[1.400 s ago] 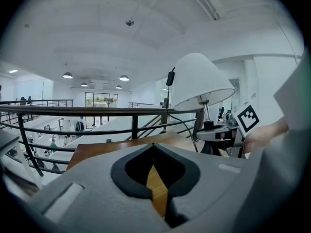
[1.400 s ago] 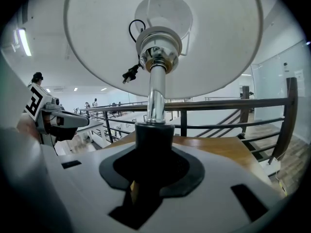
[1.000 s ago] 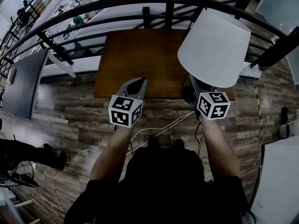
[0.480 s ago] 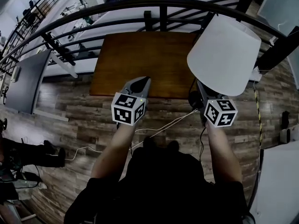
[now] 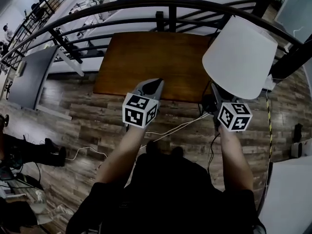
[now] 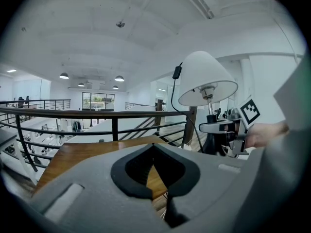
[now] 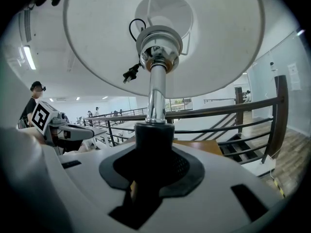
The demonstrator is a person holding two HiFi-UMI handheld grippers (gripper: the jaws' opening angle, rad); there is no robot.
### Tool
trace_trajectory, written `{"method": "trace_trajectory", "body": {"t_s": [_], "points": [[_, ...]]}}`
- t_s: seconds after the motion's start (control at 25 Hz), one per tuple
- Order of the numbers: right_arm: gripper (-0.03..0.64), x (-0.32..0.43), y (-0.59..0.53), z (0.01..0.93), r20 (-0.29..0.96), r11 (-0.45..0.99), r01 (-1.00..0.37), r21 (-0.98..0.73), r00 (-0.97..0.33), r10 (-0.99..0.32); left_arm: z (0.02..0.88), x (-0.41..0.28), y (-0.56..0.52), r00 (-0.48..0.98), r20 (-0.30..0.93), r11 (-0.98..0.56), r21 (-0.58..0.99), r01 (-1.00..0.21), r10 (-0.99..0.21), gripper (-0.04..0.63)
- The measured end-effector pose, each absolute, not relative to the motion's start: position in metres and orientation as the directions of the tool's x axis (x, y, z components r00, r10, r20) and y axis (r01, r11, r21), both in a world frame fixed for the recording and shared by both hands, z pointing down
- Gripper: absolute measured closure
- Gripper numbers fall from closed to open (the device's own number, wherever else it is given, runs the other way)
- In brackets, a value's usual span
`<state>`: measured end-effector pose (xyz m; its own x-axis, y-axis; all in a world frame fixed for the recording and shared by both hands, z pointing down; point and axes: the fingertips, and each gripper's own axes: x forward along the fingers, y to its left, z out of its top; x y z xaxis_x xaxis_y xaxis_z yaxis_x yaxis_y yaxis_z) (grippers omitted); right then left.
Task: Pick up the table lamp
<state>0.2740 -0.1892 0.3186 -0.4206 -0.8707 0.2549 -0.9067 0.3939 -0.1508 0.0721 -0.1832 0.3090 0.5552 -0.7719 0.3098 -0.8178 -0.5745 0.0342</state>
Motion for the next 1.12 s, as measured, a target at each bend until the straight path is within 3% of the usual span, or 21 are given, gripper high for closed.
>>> {"method": "trace_trajectory", "body": {"t_s": [1.12], "points": [[0.495,0.279,-0.183,0.325,0.229,0.444,-0.879,-0.177,-0.475,-0.85,0.321,0.069,-0.172,0.524,0.318,-0.524,0.093,-0.847,-0.79,0.589]]}}
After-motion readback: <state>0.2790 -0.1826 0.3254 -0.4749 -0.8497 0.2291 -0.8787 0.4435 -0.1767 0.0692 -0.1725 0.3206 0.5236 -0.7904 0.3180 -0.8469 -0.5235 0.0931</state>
